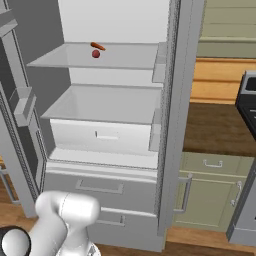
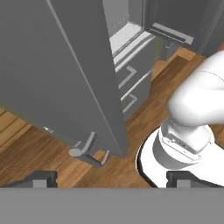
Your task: Take the strawberry from the fridge and place it on top of the pancake, located on the dining counter.
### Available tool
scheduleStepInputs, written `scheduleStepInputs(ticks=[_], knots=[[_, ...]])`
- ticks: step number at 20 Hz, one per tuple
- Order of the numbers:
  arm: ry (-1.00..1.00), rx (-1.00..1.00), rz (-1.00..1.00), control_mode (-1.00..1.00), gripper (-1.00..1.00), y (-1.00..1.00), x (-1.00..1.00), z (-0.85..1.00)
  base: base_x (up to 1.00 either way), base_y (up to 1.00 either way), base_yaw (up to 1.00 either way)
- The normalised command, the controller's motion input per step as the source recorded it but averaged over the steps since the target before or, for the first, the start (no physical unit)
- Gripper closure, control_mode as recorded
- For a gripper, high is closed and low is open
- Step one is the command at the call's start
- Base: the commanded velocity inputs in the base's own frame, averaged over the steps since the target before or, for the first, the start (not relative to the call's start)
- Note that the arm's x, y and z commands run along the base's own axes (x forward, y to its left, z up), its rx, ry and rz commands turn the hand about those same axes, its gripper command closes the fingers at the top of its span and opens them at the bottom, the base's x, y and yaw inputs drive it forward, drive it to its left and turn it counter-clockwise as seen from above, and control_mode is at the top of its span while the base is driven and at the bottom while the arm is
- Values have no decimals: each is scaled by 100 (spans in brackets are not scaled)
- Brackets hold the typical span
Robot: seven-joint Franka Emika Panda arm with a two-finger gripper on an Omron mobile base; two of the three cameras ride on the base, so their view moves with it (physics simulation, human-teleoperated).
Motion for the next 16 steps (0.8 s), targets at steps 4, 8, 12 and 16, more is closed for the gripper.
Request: scheduleStepInputs(ticks=[4, 8, 12, 16], knots=[[0, 52, 19, -100, -100, -56, -19, 49, 0, 0, 0], [0, 61, 27, -100, -100, -98, -9, 12, 0, 0, 0], [0, 67, 28, -100, -100, -94, 5, 2, 0, 0, 0], [3, 82, 29, -100, -100, -70, 24, 0, 0, 0, 0]])
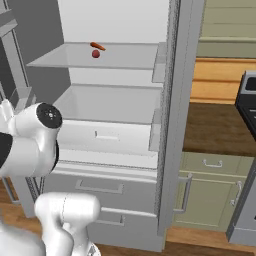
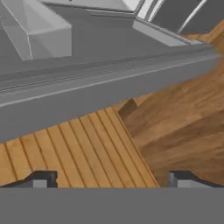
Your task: Take the strawberry from the fridge and place it on top of the pancake, located on the dining counter.
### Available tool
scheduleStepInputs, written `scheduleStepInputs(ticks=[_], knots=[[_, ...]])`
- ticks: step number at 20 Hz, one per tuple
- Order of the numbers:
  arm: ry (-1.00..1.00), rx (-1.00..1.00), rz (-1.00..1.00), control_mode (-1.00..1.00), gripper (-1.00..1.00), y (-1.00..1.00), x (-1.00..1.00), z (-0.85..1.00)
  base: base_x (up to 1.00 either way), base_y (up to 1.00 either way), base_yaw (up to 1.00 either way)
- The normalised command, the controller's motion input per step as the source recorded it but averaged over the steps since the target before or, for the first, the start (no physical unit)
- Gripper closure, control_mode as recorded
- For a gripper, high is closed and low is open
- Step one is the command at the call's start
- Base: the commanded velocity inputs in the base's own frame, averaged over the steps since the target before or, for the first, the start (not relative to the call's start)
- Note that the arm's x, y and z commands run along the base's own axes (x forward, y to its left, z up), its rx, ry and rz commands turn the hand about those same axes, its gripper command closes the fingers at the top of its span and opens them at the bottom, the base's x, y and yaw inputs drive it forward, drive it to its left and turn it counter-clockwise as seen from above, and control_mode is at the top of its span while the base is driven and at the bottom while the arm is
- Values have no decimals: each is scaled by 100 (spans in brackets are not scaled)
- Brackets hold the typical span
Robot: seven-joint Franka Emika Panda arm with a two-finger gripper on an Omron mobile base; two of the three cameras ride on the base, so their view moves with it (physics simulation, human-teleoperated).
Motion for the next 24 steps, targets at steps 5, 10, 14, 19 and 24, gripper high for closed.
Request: scheduleStepInputs(ticks=[5, 10, 14, 19, 24], knots=[[-2, 27, 15, -100, -100, 7, 89, 3, 0, 0, 0], [-2, 0, 16, -100, -100, 20, 100, -11, 0, 0, 0], [0, 0, 0, -100, -100, 47, 52, -32, 0, 0, 0], [-3, 0, -6, -100, -100, 86, 20, -16, 0, 0, 0], [-2, 0, -8, -100, -100, 88, 2, -11, 0, 0, 0]])
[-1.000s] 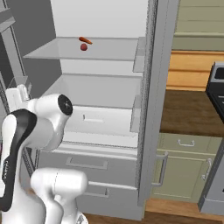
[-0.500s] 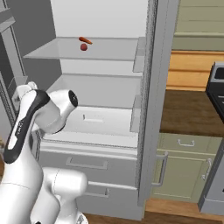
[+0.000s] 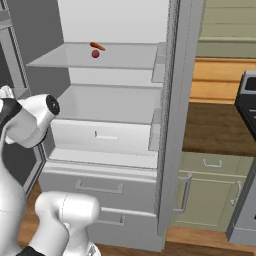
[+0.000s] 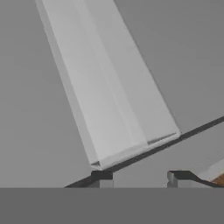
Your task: Take the strawberry from the fridge and place it on top of the pancake, located on the dining counter.
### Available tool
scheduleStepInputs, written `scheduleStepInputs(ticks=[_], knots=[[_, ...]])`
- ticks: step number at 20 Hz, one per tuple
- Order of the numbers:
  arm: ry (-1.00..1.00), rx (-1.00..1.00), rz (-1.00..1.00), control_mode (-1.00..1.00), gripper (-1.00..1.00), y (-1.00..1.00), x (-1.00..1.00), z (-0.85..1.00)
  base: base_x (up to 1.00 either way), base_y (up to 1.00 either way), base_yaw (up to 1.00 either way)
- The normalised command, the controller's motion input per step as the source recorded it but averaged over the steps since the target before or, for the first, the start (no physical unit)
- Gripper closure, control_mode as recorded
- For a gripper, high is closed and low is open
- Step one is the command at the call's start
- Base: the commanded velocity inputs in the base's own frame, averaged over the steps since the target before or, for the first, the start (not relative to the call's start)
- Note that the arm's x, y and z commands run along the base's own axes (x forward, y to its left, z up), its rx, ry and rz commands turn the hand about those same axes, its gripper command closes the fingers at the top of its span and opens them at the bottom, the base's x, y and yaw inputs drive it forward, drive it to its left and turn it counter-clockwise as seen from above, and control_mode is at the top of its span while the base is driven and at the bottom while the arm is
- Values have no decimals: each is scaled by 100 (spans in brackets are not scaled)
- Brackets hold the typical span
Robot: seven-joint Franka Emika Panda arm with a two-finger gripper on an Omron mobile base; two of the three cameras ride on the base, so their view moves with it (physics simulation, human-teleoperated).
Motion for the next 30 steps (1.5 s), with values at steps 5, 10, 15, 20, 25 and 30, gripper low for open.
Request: scheduleStepInputs(ticks=[5, 10, 15, 20, 25, 30], knots=[[0, 0, -9, -100, -100, 83, 0, -17, 0, 0, 0], [0, 0, -6, -100, -100, 10, 0, -1, 0, 0, 0], [0, 0, -5, -100, -100, -39, 0, 7, 0, 0, 0], [4, -2, -11, -100, -100, -86, 0, 29, 0, 0, 0], [-3, -16, -11, -100, -100, -65, 0, 11, 0, 0, 0], [-18, -81, 1, -100, -100, -37, 7, 0, 0, 0, 0]])
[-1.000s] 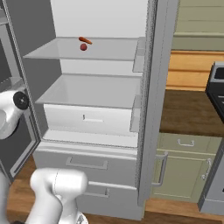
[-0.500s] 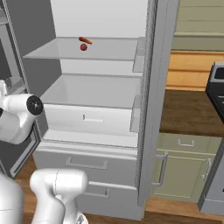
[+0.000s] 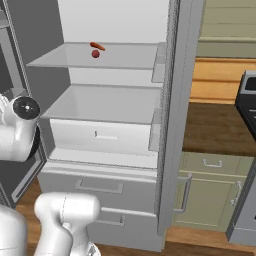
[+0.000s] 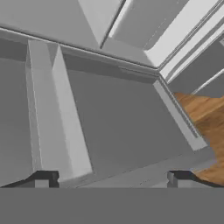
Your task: Take the strawberry from the fridge and place it on top of the pancake, located on the dining counter.
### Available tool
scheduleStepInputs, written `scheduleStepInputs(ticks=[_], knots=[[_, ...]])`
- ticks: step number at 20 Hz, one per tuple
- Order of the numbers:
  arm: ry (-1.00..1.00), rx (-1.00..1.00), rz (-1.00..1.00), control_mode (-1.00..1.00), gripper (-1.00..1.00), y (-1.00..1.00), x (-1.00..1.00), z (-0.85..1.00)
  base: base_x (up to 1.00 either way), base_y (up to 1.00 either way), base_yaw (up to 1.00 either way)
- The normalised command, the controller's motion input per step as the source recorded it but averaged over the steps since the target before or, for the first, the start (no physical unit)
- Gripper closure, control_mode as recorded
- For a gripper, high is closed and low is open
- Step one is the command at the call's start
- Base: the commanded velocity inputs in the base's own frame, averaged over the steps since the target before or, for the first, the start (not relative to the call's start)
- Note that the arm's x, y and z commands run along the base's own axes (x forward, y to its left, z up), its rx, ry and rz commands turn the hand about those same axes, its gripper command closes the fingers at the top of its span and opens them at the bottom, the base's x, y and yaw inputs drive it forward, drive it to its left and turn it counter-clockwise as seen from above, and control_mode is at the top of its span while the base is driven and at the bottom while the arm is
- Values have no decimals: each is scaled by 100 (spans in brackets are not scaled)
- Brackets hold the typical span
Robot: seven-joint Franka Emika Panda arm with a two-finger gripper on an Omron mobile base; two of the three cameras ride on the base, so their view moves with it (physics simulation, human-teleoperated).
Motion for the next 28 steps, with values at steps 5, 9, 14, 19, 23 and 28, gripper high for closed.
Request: scheduleStepInputs(ticks=[5, 9, 14, 19, 23, 28], knots=[[1, -100, 6, -100, -100, -49, 25, 0, 0, 0, 0], [17, -89, 14, -100, -100, -85, 41, 0, 0, 0, 0], [4, -32, 12, -100, -100, -100, 9, -53, 0, 0, 0], [17, -6, 17, -100, -100, -63, 9, -77, 0, 0, 0], [-1, 18, 10, -100, -100, -19, 0, -44, 0, 0, 0], [-10, 1, 1, -100, -100, -4, 0, -36, 0, 0, 0]])
